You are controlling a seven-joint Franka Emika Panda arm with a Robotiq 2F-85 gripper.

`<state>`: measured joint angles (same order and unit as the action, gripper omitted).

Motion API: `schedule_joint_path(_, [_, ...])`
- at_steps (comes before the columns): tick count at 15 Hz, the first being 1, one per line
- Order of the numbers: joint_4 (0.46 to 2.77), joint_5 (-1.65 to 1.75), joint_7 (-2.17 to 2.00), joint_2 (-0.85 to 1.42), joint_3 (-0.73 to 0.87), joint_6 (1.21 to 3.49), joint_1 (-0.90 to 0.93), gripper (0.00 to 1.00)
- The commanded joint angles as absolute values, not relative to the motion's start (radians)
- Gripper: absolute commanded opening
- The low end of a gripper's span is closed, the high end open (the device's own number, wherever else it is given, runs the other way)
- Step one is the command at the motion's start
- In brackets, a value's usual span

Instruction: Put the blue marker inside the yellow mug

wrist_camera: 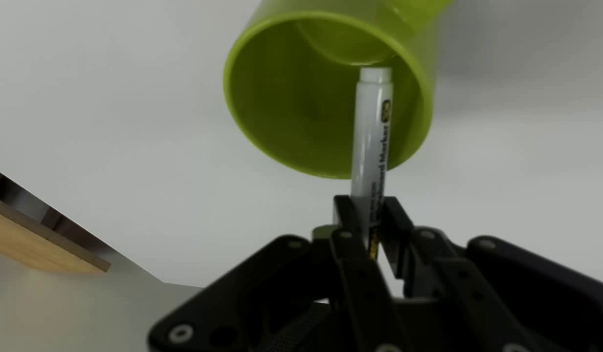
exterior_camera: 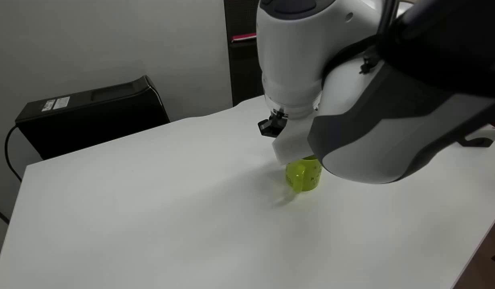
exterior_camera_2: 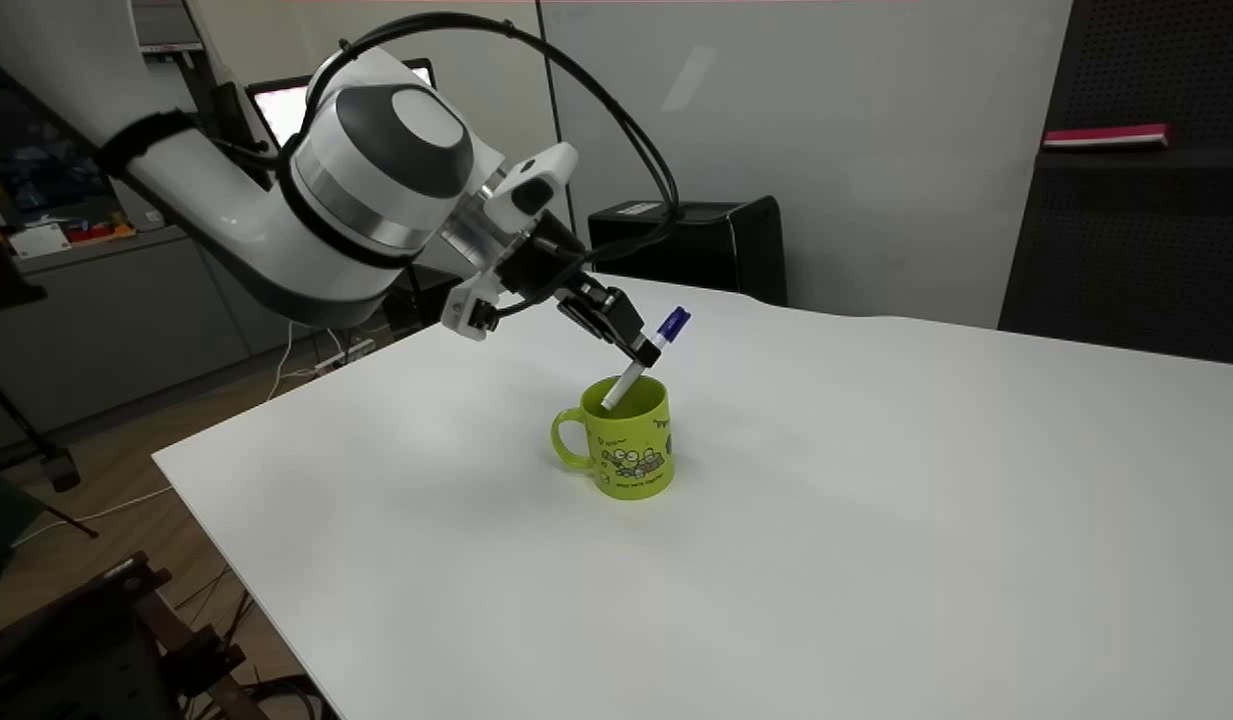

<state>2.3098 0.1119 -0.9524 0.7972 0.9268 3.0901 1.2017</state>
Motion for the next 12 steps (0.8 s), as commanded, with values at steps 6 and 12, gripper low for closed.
schedule_joint_path(6, [2.372, -0.13, -0.827, 0.863, 0.956, 3.138, 1.301, 0.04])
schedule_joint_path(12, [2.358, -0.2, -0.742, 0.863, 0.947, 3.11, 1.288, 0.63])
